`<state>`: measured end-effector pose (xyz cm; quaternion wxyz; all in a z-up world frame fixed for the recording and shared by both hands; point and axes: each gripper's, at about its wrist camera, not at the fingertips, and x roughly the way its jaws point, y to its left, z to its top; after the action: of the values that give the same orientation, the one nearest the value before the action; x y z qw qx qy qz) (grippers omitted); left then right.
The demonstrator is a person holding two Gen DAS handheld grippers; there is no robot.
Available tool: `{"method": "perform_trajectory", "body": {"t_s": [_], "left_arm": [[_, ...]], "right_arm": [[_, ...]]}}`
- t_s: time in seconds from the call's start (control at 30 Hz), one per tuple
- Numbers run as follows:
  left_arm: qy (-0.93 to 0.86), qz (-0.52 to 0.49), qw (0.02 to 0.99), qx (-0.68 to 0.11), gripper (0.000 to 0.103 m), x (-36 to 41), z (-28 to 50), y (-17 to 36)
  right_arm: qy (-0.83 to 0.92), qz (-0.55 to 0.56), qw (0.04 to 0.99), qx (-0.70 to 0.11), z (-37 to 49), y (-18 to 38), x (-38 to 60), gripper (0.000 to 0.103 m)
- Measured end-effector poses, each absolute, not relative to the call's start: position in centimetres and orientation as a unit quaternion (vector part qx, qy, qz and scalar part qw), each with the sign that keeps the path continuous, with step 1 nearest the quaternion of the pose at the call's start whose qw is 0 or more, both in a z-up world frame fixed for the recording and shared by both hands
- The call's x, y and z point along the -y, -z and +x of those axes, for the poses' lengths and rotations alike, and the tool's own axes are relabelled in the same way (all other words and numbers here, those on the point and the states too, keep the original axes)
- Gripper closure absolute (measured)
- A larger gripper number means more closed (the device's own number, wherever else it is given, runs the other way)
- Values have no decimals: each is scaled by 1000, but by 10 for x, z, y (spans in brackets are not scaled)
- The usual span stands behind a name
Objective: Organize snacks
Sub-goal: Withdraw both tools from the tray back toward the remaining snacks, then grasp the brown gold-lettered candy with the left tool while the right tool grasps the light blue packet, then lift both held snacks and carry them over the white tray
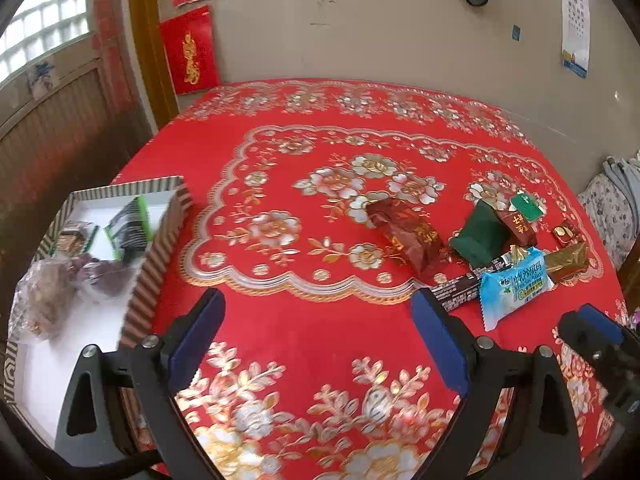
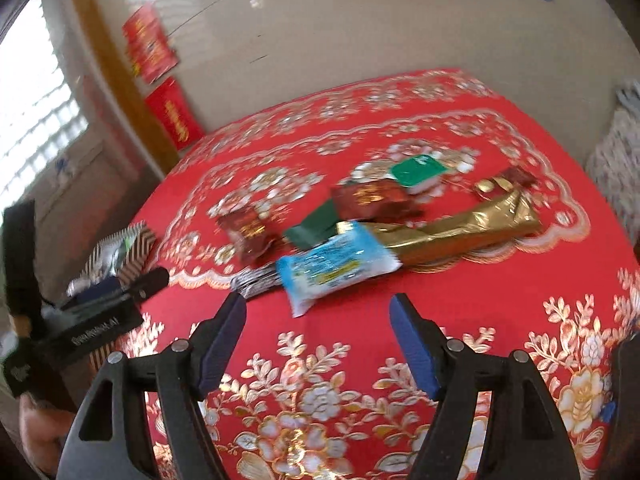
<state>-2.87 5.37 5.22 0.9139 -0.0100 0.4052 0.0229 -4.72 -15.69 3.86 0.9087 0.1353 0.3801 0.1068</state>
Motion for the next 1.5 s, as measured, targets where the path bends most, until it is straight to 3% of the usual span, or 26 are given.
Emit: {"method": "perform_trajectory", "body": {"t_s": [0.67,1.13,1.17,1.2,1.23,1.33,1.5], "left_arm": [[-31,-50,897,-438,9,-30,51,-35],[-18,-72,884,-462,10,-16,74,-18],[-13,-82,883,-462,13,-17,76,-17],[-8,-89,882,-463,27,-19,77,-15],[0,-92,877,-471,39,-19,78,-13],[1,-61,880,-472,63,-15,78,-12],[8,-54,882,-468,66,-23,68,-14]], "right_arm": [[-105,227,881,-402,-9,-19,167,29],[-86,188,885,-417,12,-10,150,31],[-85,180,886,-418,13,-9,148,43],[-82,165,888,-422,15,-7,145,57],[-85,156,887,-426,15,-5,144,59],[-91,141,891,-422,8,-6,144,67],[-104,134,893,-417,-2,-9,143,69]]}}
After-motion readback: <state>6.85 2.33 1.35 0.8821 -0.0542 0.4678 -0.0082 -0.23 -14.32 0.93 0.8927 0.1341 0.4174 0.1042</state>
